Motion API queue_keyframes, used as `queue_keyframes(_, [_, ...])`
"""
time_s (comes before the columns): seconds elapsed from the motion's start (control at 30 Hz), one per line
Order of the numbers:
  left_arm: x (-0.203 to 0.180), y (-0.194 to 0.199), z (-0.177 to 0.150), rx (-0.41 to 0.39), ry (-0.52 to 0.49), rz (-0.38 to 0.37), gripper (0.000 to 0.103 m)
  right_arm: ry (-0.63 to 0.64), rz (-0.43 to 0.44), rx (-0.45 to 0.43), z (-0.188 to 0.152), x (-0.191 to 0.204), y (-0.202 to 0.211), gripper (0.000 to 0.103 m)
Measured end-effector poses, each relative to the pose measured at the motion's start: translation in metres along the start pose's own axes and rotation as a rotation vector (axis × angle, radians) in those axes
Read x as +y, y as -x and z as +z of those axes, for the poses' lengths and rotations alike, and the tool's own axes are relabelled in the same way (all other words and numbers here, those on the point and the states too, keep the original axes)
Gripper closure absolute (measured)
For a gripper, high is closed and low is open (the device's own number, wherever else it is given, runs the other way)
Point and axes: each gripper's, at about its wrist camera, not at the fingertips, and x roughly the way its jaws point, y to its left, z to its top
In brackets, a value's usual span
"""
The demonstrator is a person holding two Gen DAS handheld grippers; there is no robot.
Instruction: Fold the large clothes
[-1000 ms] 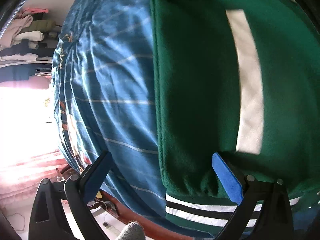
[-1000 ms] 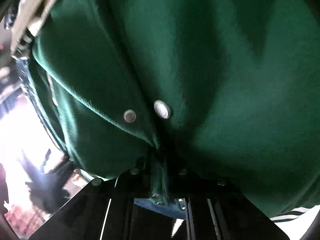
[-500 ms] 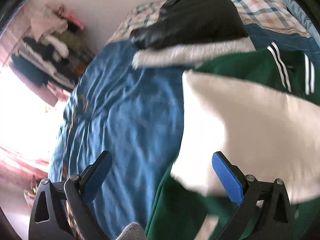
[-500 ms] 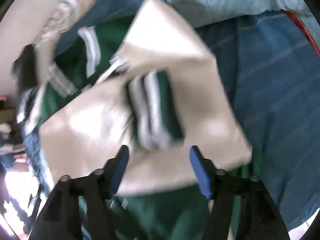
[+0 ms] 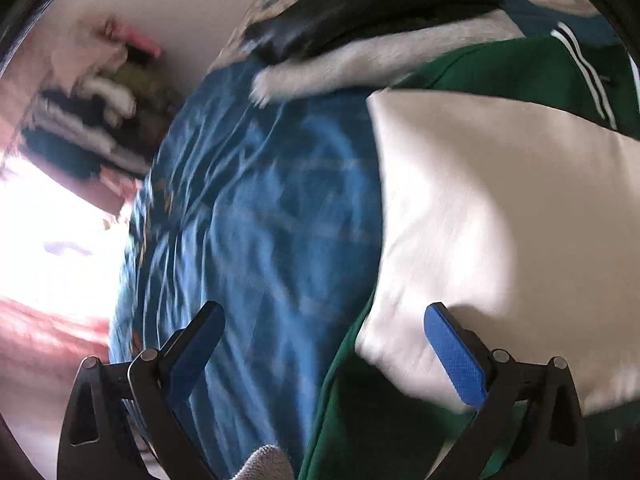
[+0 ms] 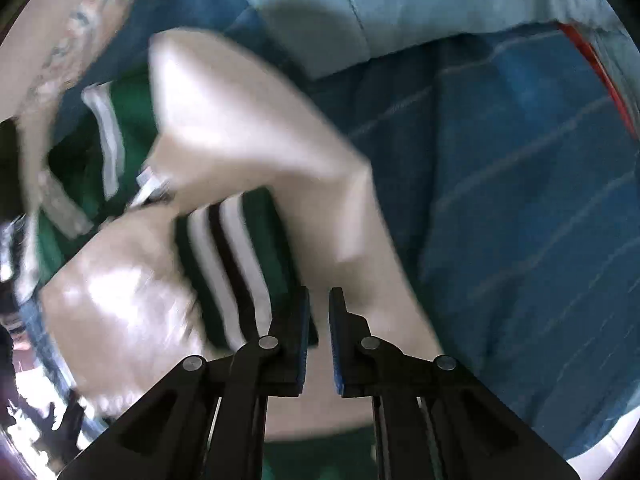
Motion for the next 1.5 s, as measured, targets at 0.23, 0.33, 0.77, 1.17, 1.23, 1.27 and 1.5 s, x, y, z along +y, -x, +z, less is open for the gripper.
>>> queue_keyframes(0.23, [0.044, 0.024, -0.118, 0.181, -0.121, 0.0, 0.0, 0.042, 0.239, 0.437, -0.199, -0.013, -0.007, 0.056])
queue_keyframes(0.33, [0.046, 0.018, -0.157, 0.254, -0.192, 0.001, 0.0, 0.047, 0.28, 0.583, -0.269, -0.006, -0.039, 0.056])
queue_keyframes(0.77, [0.04, 0.007, -0.178, 0.221, -0.257, -0.025, 0.0, 0.086, 0.127, 0.625, -0.359, 0.068, -0.103, 0.088])
queue_keyframes(1.17, [0.006, -0.036, -0.192, 0.201, -0.297, 0.005, 0.0, -0.028, 0.076, 0.401, -0.289, 0.041, 0.0, 0.051])
queue_keyframes(1.23, [0.01, -0.038, -0.185, 0.257, -0.265, -0.004, 0.0, -0.061, 0.029, 0.329, -0.26, 0.008, 0.023, 0.051])
queue_keyframes(1.27, [0.013, -0.036, -0.182, 0.275, -0.24, -0.019, 0.0, -0.069, -0.005, 0.289, -0.247, -0.008, 0.038, 0.051])
queue_keyframes(1.5, [0.027, 0.033, -0.133, 0.105, -0.067, -0.045, 0.0, 0.099, -0.239, 0.061, -0.136, -0.061, 0.069, 0.051])
